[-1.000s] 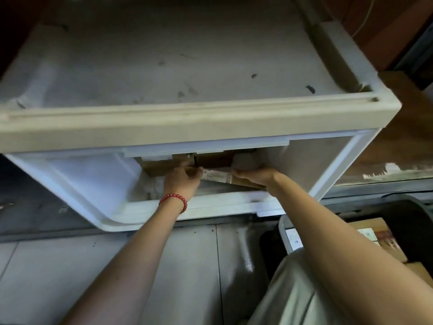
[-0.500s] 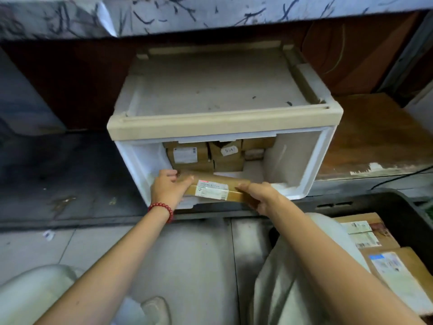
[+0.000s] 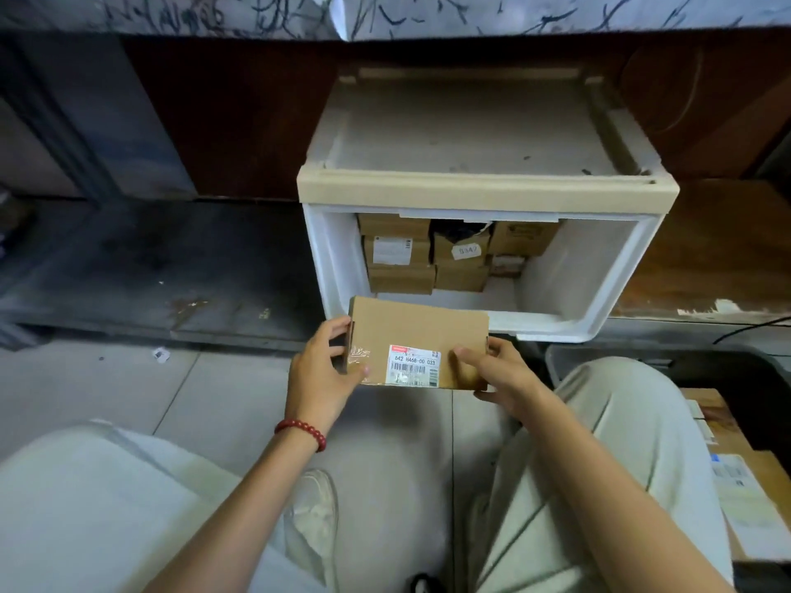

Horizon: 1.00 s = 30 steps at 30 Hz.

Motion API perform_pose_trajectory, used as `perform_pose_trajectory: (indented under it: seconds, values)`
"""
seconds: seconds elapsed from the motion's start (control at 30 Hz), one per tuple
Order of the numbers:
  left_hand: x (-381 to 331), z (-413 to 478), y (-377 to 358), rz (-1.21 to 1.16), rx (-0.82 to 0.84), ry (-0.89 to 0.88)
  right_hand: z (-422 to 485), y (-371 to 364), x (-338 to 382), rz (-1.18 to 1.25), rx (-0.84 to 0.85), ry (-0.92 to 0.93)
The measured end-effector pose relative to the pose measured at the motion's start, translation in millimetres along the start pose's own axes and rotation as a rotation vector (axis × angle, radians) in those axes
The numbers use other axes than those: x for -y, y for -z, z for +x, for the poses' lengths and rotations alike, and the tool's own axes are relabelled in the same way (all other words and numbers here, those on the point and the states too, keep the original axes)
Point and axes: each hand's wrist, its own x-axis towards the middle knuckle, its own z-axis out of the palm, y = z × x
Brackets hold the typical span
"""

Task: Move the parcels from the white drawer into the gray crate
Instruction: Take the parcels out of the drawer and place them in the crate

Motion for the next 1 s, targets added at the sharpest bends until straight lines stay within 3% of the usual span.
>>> perform_pose_trajectory:
  seconds: [0.13, 0.27, 0.43, 0.7, 1.0]
  values:
    - [6, -4, 2, -0.085, -0.002, 0.112, -10, -5, 3, -0.024, -0.03, 0.216]
    - [8, 0, 13, -0.235, -0.057, 0.21, -21, -10, 13, 0.062, 0.099, 0.44]
    - [9, 6, 17, -0.366, -0.127, 0.247, -25, -14, 17, 0.105, 0.165, 0.531]
    - [11, 13, 12, -0.358, -0.14, 0.217, -12, -14, 10, 0.145, -0.013, 0.426]
    - [15, 15, 4, -0.231, 0.057, 0.232, -9, -14, 11, 0.144, -0.063, 0.146]
